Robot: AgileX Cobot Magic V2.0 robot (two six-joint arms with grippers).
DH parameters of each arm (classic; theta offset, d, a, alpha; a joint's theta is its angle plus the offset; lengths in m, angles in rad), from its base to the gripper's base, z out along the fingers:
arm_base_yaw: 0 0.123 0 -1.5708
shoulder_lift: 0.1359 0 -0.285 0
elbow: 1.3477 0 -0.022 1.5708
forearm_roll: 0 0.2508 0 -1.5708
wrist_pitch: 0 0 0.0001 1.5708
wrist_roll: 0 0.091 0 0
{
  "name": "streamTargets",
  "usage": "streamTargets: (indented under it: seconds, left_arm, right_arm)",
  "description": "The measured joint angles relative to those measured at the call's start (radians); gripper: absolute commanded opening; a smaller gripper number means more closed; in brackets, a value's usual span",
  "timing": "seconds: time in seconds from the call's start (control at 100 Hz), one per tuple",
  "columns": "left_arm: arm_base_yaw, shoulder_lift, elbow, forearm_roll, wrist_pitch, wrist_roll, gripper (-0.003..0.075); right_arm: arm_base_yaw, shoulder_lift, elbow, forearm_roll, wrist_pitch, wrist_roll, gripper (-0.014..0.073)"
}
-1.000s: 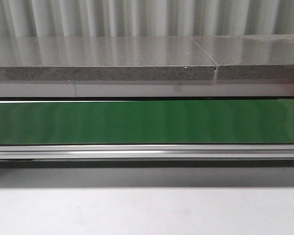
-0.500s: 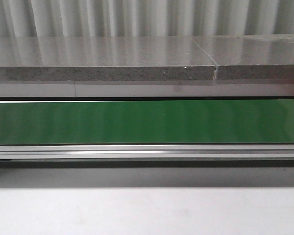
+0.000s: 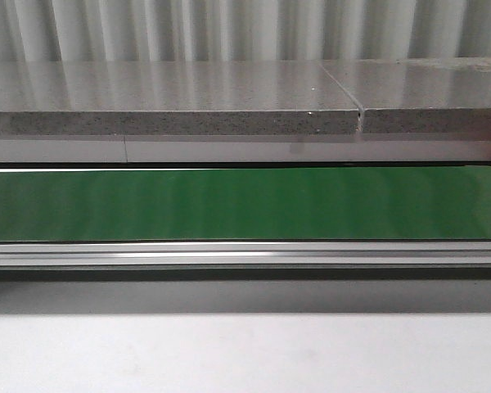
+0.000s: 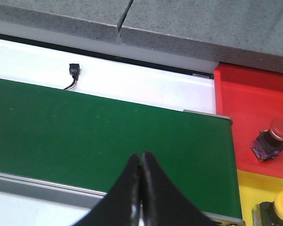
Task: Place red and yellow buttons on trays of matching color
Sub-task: 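Move the left gripper over the next red button to grasp it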
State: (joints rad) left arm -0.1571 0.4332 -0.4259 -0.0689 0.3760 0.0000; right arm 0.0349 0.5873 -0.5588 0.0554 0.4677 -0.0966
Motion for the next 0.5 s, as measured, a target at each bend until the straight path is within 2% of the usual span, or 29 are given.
streamTargets:
  seconds: [0.14, 0.28, 0.39, 0.5]
  left_arm:
    - [0.0, 0.0, 0.0, 0.0, 0.0, -0.013, 0.0554]
    - [0.028, 0.005, -0.028, 0.018, 0.002, -0.102, 0.0554]
    - [0.112, 0.05, -0.076, 0.062, 0.011, -0.215, 0.0554]
    - [0.224, 0.122, -0.108, 0.079, 0.028, -0.257, 0.0554]
  right_arm:
    - [0.0, 0.0, 0.0, 0.0, 0.0, 0.0, -0.0067]
    - [0.0, 0.0, 0.0, 0.0, 0.0, 0.0, -0.0067]
    - [0.0, 0.0, 0.0, 0.0, 0.0, 0.0, -0.0067]
    - [0.0, 0.0, 0.0, 0.0, 0.0, 0.0, -0.0067]
